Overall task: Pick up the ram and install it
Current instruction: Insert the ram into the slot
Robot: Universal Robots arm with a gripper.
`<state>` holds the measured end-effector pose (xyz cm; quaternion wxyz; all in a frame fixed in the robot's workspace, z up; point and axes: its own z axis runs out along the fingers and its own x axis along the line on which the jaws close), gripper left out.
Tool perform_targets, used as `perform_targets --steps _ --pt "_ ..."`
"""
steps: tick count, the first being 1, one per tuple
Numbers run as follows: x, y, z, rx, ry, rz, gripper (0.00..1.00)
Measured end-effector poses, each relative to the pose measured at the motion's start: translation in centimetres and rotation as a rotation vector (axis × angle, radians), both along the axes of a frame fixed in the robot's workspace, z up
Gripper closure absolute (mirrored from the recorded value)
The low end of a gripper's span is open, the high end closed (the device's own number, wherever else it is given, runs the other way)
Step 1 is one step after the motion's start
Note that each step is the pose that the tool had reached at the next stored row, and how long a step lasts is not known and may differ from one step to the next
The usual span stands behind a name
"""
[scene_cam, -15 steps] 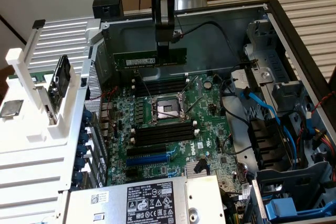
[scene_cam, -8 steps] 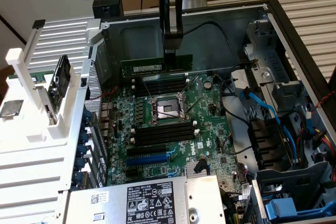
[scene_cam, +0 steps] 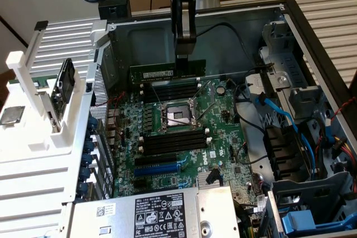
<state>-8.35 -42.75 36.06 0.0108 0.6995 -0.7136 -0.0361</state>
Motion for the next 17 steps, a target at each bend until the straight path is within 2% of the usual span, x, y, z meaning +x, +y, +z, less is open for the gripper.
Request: perform_targets --steps 6,9,11,13,14,15,17 --pt "0.01 -0.05 0.00 -0.0001 0.0003 0.000 0.88" --pt "0.01 -0.05 -0.09 0.0003 -0.0017 0.000 0.88" --pt "0.01 -0.06 -0.50 0.0042 -0.0109 0.000 0.88" --pt "0.00 -0.06 -0.64 0.0084 -0.0173 0.000 0.88" --pt "-0.07 -0.06 -0.77 0.0133 -0.0249 0.000 0.88" --pt "-0.25 -0.06 -0.83 0.0148 -0.0375 0.000 0.88" --pt "-0.36 -0.07 -0.94 0.0167 -0.0483 0.000 0.88"
